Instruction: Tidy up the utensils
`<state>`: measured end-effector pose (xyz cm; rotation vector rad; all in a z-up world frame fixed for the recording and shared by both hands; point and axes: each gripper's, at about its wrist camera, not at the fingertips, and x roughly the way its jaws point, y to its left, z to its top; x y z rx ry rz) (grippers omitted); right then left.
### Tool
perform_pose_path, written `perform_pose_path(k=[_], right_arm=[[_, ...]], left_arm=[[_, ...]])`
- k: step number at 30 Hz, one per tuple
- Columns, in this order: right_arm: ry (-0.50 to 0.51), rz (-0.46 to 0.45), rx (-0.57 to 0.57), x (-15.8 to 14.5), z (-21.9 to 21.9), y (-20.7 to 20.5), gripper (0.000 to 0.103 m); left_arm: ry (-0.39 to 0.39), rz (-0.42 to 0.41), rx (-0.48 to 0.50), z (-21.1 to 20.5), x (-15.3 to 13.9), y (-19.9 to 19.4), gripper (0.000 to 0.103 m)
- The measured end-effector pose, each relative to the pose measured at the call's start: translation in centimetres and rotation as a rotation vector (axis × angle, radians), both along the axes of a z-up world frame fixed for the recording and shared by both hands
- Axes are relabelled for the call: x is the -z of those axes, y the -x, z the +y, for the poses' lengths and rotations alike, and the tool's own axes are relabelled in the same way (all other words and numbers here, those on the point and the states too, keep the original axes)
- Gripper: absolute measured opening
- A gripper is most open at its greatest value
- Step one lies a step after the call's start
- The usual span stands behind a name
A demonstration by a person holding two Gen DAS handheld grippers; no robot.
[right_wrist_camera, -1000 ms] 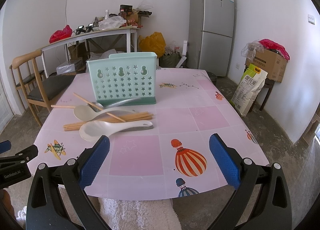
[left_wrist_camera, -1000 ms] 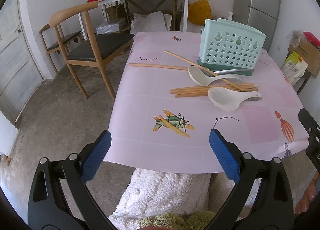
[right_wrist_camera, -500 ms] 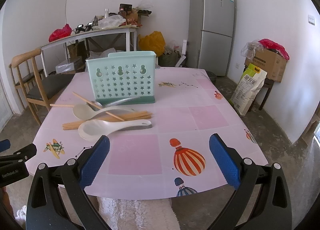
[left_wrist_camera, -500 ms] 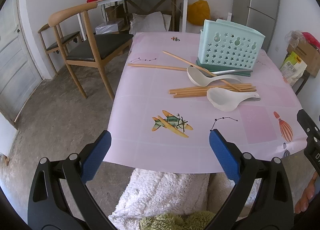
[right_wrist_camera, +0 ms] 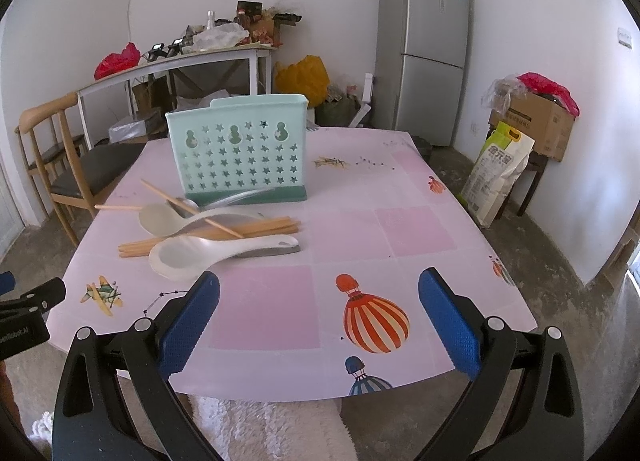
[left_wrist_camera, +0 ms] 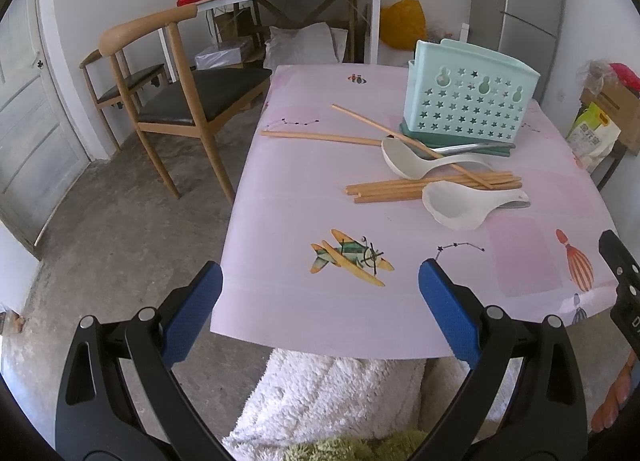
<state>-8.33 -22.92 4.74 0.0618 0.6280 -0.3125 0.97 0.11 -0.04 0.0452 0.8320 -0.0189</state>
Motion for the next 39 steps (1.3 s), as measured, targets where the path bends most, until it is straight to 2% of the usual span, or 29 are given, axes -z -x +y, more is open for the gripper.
perform_pose_path(k=[11,15,19,30,39], right_arm=[[-0.004,0.051,-0.056,1.4,0.0,-3.1,0.097],[-0.018,0.067,-0.094,2.1,0.2,-4.5,0.097],[-0.027,0.081,-0.112,2.9,0.6,-5.7,0.097],[-0.034,0.183,-0.222,6.0,2.1,-8.4,0.097],[-0.055,0.240,-0.303,7.5,4.0,-9.6,0.097]], left_arm=[[-0.078,0.033,0.035,-0.7,1.3,-3.6,0.095],[-0.066,0.045,0.055,-0.8,1.9,-5.4,0.095],[-0.036,0.095,0.083,-1.0,2.7,-7.6,0.095],[-0.095,0.144,0.020,-2.0,5.0,-11.5,0.095],[-0.115,0.172,-0.016,-1.0,5.6,-11.6,0.095]])
